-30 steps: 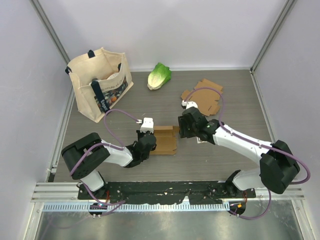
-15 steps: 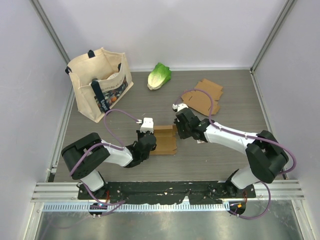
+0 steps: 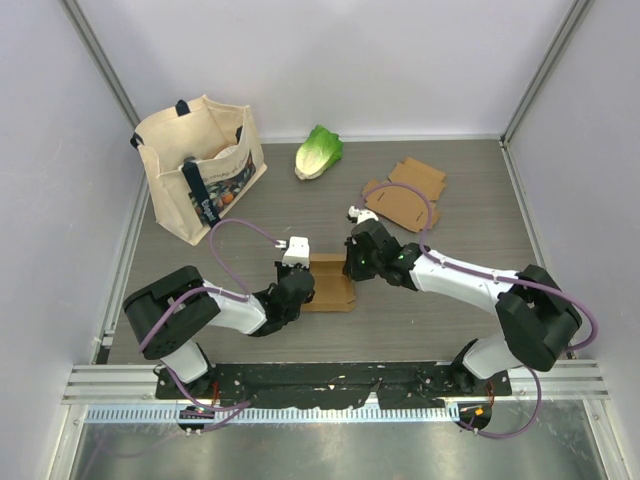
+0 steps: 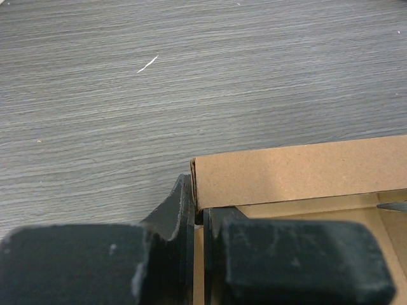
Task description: Fold the paper box
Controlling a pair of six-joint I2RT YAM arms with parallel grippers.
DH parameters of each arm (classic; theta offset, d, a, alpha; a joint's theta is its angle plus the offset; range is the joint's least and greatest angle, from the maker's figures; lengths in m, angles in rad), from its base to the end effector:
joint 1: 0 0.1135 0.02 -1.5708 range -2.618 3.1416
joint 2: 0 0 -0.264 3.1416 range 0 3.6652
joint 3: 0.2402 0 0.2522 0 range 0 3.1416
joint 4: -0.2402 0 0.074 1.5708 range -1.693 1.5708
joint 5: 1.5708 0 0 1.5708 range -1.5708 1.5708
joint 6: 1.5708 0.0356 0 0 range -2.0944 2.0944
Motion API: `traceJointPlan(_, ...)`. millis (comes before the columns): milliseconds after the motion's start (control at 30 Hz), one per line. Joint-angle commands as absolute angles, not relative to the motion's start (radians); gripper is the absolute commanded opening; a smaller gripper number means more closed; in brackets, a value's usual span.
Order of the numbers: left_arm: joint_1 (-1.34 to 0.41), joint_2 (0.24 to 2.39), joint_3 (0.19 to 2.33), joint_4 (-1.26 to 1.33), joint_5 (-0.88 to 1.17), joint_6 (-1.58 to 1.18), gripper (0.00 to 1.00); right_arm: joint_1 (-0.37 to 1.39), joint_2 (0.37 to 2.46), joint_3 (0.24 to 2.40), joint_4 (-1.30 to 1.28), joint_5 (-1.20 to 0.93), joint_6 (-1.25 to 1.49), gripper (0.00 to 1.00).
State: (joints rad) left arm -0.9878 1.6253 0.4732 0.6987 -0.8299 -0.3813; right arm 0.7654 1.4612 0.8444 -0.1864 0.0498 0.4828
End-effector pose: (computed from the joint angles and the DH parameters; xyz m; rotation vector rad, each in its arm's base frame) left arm 0.1744 -0.2167 0.1348 0.0646 1.8710 -0.0975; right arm 0.2188 0.2078 0.2043 -0.3193 2.4188 0.5264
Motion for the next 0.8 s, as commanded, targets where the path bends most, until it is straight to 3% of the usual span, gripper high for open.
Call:
traceJointPlan(0,-0.999,1.615,0.488,0.686,-0.841,-0.368,0.0,0.775,1.402,0.88,-0.23,0.081,0.513,0.05)
traceJointPlan(200,-1.0,1.609,0.48,0.69,-0.845,-0.371,0.0,0.772,1.37,0.924,-0.439,0.219,0.394,0.18)
traceJointPlan(267,-1.002,1.612,0.48,0.692,-0.848,-0.371,0.0,0.765,1.355,0.914,-0.43,0.227,0.384,0.32)
traceJointPlan(367,-1.0,1.611,0.479,0.693,-0.85,-0.371,0.0,0.736,1.348,0.885,-0.364,0.219,0.345,0.43)
traceJointPlan(533,-1.0,1.611,0.48,0.693,-0.848,-0.367,0.0,0.71,1.393,0.897,-0.27,0.157,0.263,0.43)
traceJointPlan(700,-1.0,1.614,0.483,0.695,-0.845,-0.367,0.0,0.71,1.454,0.911,-0.233,0.13,0.227,0.33)
traceJointPlan(767,-1.0,1.614,0.482,0.696,-0.847,-0.367,0.0,0.71,1.46,0.911,-0.225,0.126,0.229,0.23)
